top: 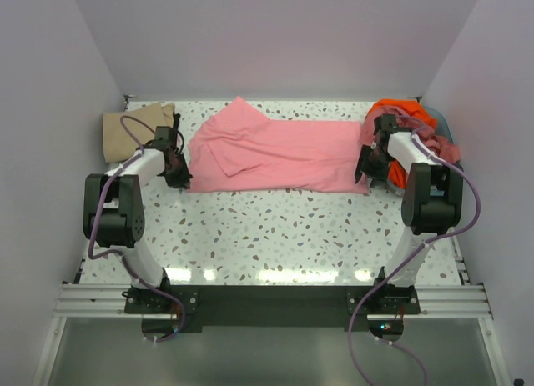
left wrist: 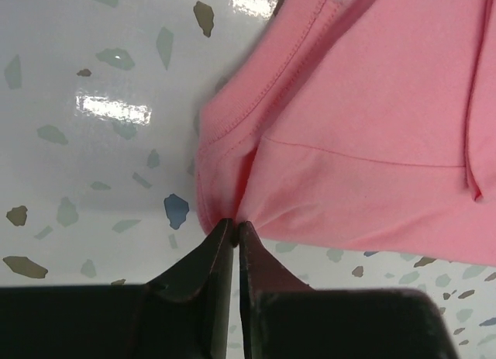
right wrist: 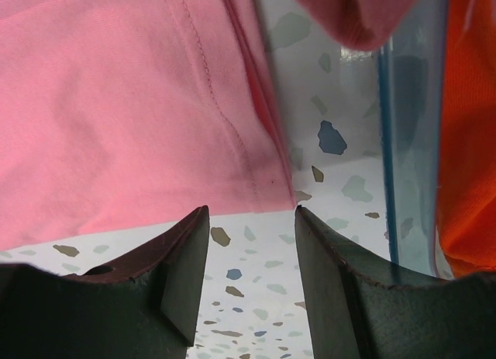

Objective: Fold and stack the t-shirts
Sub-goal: Fold the tshirt

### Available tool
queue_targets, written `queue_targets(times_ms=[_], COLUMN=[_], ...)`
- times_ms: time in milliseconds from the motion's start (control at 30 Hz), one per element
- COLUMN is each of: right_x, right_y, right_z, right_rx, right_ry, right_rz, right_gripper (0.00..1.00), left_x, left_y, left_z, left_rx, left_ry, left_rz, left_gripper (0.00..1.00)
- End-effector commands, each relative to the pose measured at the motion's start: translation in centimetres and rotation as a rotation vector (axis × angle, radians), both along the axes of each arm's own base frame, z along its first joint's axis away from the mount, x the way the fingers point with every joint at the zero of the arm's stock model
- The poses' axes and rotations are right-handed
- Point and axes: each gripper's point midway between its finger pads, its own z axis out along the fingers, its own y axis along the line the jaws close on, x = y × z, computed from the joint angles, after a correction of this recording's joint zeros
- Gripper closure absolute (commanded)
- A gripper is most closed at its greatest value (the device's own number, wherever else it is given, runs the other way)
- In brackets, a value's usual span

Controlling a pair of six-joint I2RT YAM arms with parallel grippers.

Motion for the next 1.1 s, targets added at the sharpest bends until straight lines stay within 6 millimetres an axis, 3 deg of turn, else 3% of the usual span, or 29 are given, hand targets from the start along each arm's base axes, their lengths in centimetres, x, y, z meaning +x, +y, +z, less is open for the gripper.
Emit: queue_targets(times_ms=[0,33,100,533,767,800,1067], right_x=[0.3,0.3,0.3,-0.1,-0.4,-0.6,-0.7], right_y=[-0.4,-0.5,-0.6,-1.9,-1.2,-1.1,-0.3], right_z=[-0.1,0.0,0.2,0.4,-0.5,-0.8,-0.3], right_rx=[-0.021,-0.024,-0.033,-0.106,-0.074,-0.074,-0.067], right_ry=[-0.014,-0.012,-0.015,-0.014,-0.003,0.01,-0.005], right_rz=[-0.018,-0.018,-0.018,-0.017,-0.02,-0.014,-0.012], right_gripper=[0.48,0.48,0.48,0.47,0.47,0.47,0.47], left_x=[1.2,1.2,1.3,1.4,0.8,0.8,0.0], left_y=[0.8,1.3,1.5,2.0,2.8,3.7,4.5], left_z=[0.6,0.6,0.7,1.5,2.1,2.1,2.0], left_rx=[0.039,0.064,0.077,0.099,0.128,0.132,0.126], left_ry=[-0.021,-0.016,-0.019,-0.014,-0.027,-0.027,-0.023], left_rz=[-0.025,-0.018,-0.021,-0.021,-0.023,-0.004,-0.001], left_gripper=[0.91,0.97,1.0,1.0,1.0,1.0,1.0])
